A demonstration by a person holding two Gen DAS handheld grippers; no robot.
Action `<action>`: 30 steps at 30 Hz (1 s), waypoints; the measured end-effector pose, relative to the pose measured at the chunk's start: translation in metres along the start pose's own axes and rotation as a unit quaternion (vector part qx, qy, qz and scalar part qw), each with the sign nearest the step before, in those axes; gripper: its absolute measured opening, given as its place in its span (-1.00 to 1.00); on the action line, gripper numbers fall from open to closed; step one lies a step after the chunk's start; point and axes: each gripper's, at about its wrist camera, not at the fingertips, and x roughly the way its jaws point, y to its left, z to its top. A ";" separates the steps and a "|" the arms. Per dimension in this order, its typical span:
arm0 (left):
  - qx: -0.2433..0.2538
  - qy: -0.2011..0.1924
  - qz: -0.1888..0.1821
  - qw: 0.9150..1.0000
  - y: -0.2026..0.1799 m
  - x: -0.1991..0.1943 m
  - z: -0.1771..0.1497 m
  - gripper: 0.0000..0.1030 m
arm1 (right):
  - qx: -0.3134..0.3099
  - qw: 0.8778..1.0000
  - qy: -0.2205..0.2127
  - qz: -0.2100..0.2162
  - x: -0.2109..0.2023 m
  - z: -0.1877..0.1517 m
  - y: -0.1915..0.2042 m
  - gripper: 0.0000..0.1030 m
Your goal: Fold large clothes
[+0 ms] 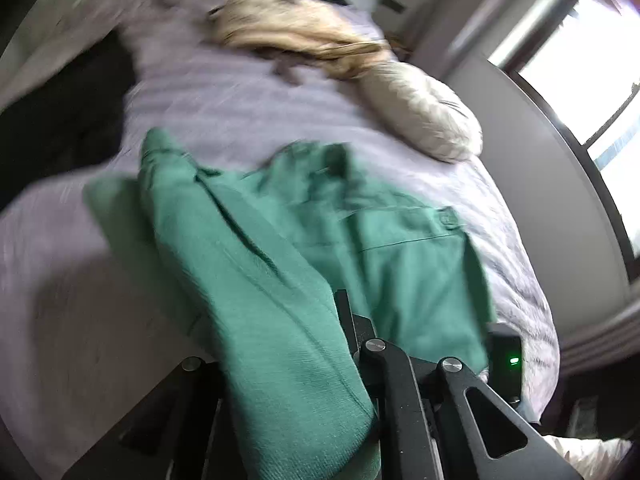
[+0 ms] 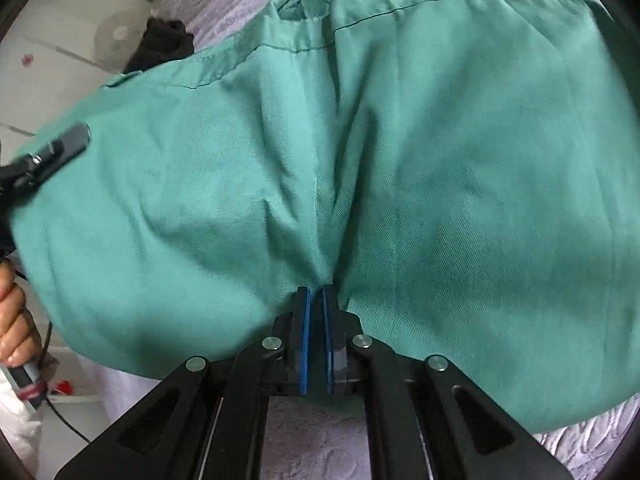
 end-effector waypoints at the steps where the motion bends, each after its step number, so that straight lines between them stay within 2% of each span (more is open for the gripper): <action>1: 0.022 -0.002 0.002 1.000 -0.019 0.001 0.006 -0.74 | 0.015 0.999 -0.001 0.033 -0.007 -0.001 -0.009 -0.87; 3: 0.062 0.000 0.006 0.998 -0.056 0.006 0.015 -0.74 | 0.032 0.997 -0.011 0.073 -0.024 -0.005 -0.026 -0.87; 5: 0.107 0.004 0.009 0.994 -0.095 0.019 0.020 -0.74 | 0.049 0.994 -0.038 0.093 -0.050 -0.010 -0.046 -0.87; 10: 0.186 0.038 0.025 0.982 -0.184 0.088 0.022 -0.74 | 0.112 0.982 -0.110 0.104 -0.108 -0.023 -0.118 -0.85; 14: 0.201 0.070 0.056 0.976 -0.227 0.156 0.009 -0.72 | 0.169 0.972 -0.123 0.107 -0.118 -0.031 -0.172 -0.80; 15: 0.203 0.078 0.071 0.973 -0.234 0.169 0.002 -0.67 | 0.184 0.969 -0.122 0.111 -0.117 -0.034 -0.184 -0.80; 16: 0.205 0.084 0.081 0.972 -0.237 0.178 -0.004 -0.51 | 0.197 0.965 -0.122 0.120 -0.115 -0.036 -0.195 -0.80; 17: 0.205 0.087 0.088 0.971 -0.240 0.186 -0.008 -0.23 | 0.207 0.962 -0.122 0.132 -0.115 -0.038 -0.203 -0.80; 18: 0.202 0.086 0.084 0.972 -0.242 0.190 -0.012 -0.05 | 0.215 0.958 -0.123 0.143 -0.114 -0.040 -0.210 -0.80; 19: 0.198 0.080 0.071 0.974 -0.246 0.190 -0.015 0.22 | 0.219 0.956 -0.125 0.151 -0.110 -0.041 -0.212 -0.80; 20: 0.197 0.069 0.058 0.976 -0.250 0.187 -0.017 0.41 | 0.220 0.955 -0.127 0.152 -0.109 -0.041 -0.214 -0.80; 22: 0.208 0.051 0.034 0.976 -0.262 0.179 -0.019 0.66 | 0.222 0.954 -0.128 0.159 -0.112 -0.040 -0.220 -0.80; 25: 0.231 0.053 -0.021 0.971 -0.278 0.165 -0.021 0.66 | 0.226 0.953 -0.124 0.161 -0.107 -0.041 -0.226 -0.80; 27: 0.231 0.038 -0.048 0.971 -0.277 0.144 -0.022 0.66 | 0.225 0.954 -0.125 0.155 -0.115 -0.045 -0.235 -0.80; 29: 0.221 0.007 -0.036 0.975 -0.262 0.120 -0.019 0.66 | 0.224 0.955 -0.128 0.147 -0.124 -0.046 -0.235 -0.80; 30: 0.212 -0.003 -0.022 0.977 -0.253 0.112 -0.020 0.66 | 0.226 0.954 -0.131 0.144 -0.131 -0.047 -0.233 -0.70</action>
